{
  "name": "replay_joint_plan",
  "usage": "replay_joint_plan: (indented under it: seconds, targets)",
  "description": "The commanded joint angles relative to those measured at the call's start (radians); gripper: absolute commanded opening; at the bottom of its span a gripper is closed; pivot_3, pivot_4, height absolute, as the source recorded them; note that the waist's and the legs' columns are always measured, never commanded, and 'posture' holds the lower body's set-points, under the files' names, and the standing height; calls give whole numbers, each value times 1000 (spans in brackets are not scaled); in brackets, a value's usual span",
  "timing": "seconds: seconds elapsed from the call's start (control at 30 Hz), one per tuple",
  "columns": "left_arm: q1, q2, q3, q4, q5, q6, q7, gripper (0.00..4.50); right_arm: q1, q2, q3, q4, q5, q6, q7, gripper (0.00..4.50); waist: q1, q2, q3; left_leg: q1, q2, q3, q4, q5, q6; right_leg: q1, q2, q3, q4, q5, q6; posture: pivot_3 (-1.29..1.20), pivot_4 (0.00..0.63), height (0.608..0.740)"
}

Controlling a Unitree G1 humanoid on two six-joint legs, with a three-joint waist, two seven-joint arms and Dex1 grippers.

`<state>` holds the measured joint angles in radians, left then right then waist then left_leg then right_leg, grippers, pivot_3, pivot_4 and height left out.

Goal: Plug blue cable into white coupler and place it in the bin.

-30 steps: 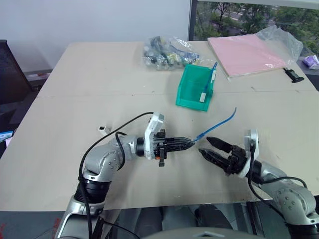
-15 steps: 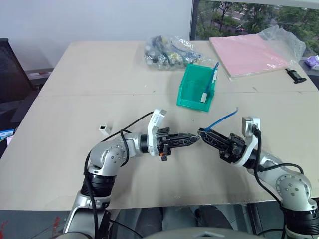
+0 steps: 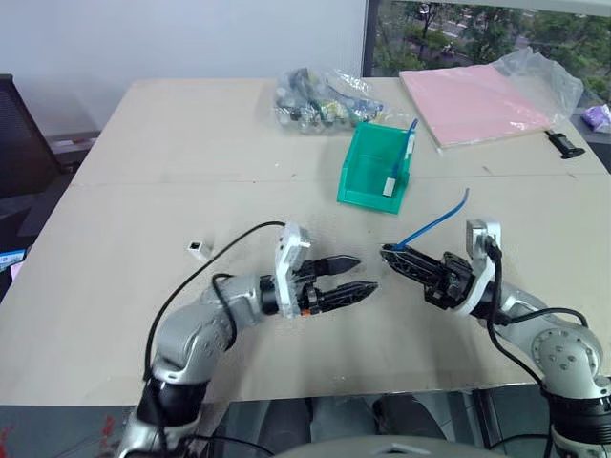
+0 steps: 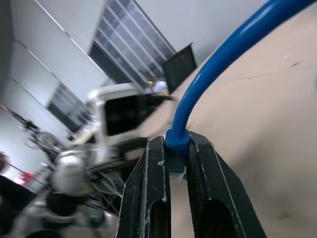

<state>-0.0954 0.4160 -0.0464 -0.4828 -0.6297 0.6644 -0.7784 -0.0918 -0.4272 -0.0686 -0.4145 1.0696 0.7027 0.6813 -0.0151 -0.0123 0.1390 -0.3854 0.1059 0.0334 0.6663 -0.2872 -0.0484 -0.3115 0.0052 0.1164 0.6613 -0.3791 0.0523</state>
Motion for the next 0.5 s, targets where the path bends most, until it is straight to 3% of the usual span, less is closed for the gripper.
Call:
replay_joint_plan:
  seconds: [0.03,0.27,0.37,0.5]
  targets:
    - [146,-26,52,-168,205,-200,189,3579,-38,12,-19,32,-80,-96,43,0,-2,0,0,0,0,0,0,0,0,0,0,0,0,0,0,0,150,740]
    - [436,-176,224,-249,630,-396,662,3579,-106,42,35,113,-246,-221,98,0,1,-2,1,1,0,2,-1,0,0,0,0,4,0,0,0,0,150,740]
    - [449,-231,249,-189,674,-401,739,3579,-112,43,53,126,-280,-236,122,0,4,-3,2,1,-1,3,-2,0,0,0,0,5,0,0,0,0,150,740]
    - [403,-224,305,-65,639,-413,727,3579,-113,50,53,128,-299,-240,128,0,7,-4,3,1,-1,3,-2,0,0,0,-1,4,0,0,0,0,150,740]
